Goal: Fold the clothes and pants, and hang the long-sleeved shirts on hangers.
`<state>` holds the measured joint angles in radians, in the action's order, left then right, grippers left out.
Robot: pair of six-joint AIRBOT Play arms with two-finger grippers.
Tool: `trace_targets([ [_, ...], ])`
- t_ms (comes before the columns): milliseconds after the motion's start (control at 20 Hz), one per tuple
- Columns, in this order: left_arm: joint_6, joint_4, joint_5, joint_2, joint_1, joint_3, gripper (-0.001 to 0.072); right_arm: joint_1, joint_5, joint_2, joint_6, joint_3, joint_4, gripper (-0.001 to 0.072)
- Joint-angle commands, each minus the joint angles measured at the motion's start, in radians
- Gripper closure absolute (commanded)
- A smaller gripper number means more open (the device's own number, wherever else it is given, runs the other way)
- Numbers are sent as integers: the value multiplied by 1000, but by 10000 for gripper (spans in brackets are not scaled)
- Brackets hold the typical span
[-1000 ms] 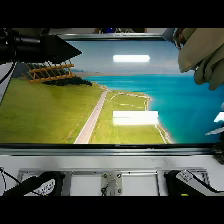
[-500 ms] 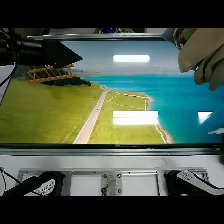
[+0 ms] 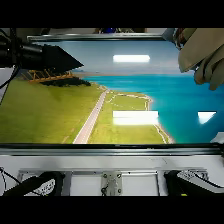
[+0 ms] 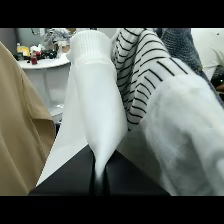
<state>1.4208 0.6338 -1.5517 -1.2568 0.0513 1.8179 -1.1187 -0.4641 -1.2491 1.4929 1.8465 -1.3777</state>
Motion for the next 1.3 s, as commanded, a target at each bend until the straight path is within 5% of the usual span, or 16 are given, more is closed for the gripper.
trace_targets([
  [0,13,0,-16,1,1,0,689,-20,41,-3,56,0,1,695],
  [250,31,0,-16,1,1,0,689,-29,43,-14,61,0,0,695],
  [600,35,-7,-20,1,1,0,689,-29,-144,-30,60,0,-9,695],
  [900,34,-6,-19,2,1,0,689,-29,-227,50,107,0,-219,695],
  [1250,26,-6,-20,3,1,0,688,-29,-484,169,333,-1,-529,695],
])
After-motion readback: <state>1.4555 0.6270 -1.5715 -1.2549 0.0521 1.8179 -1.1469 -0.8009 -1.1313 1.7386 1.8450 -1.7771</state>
